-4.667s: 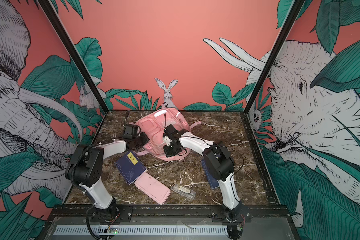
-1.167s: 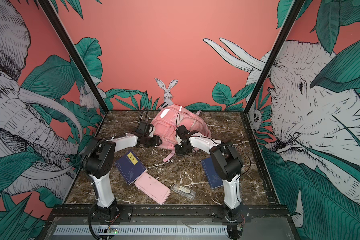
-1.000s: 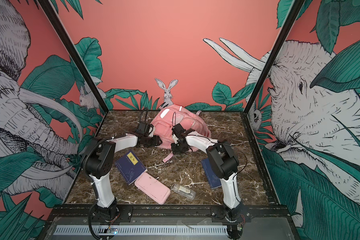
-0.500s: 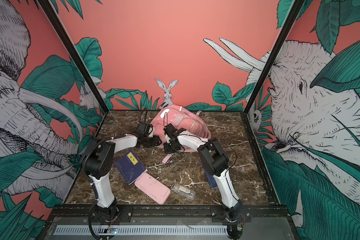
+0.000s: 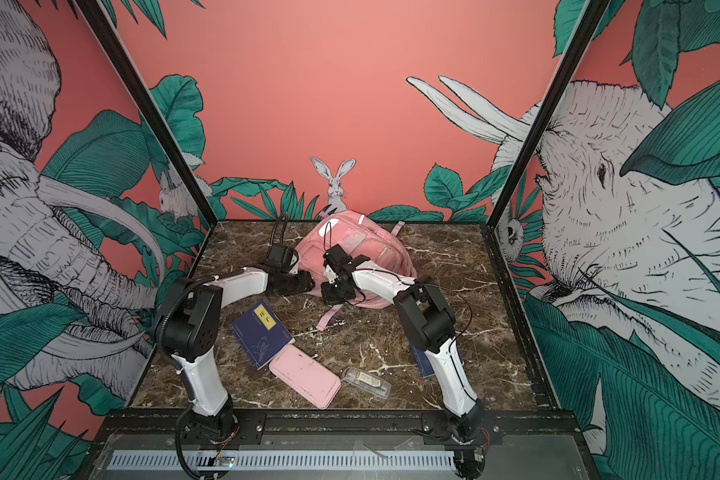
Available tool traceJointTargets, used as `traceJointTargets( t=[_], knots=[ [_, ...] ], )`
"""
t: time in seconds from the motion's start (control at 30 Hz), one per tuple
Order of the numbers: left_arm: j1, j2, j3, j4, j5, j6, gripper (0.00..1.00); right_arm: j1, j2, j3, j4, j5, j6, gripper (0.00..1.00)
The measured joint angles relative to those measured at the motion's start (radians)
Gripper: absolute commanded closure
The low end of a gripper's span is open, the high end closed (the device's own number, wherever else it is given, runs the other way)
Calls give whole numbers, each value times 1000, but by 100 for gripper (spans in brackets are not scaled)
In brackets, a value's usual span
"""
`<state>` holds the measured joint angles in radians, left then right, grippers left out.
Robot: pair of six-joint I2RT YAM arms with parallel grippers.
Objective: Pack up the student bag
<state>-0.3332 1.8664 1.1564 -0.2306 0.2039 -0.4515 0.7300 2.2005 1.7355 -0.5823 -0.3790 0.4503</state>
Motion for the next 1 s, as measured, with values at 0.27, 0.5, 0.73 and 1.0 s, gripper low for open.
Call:
traceJointTargets(
  t=[0.27, 0.5, 0.73, 1.0],
  knots=[
    [10, -14, -8, -11, -3, -1, 37, 4, 7, -1, 16, -14, 15, 89],
    [10, -59, -22, -26, -3, 0, 24, 10, -7, -53, 35, -3, 14, 50],
    [10, -123, -23, -37, -14, 9, 3, 16, -128, -187, 82, 43, 8, 10],
    [10, -200, -41, -37, -32, 17, 3, 24, -391, -449, 243, 224, 21, 2]
  ],
)
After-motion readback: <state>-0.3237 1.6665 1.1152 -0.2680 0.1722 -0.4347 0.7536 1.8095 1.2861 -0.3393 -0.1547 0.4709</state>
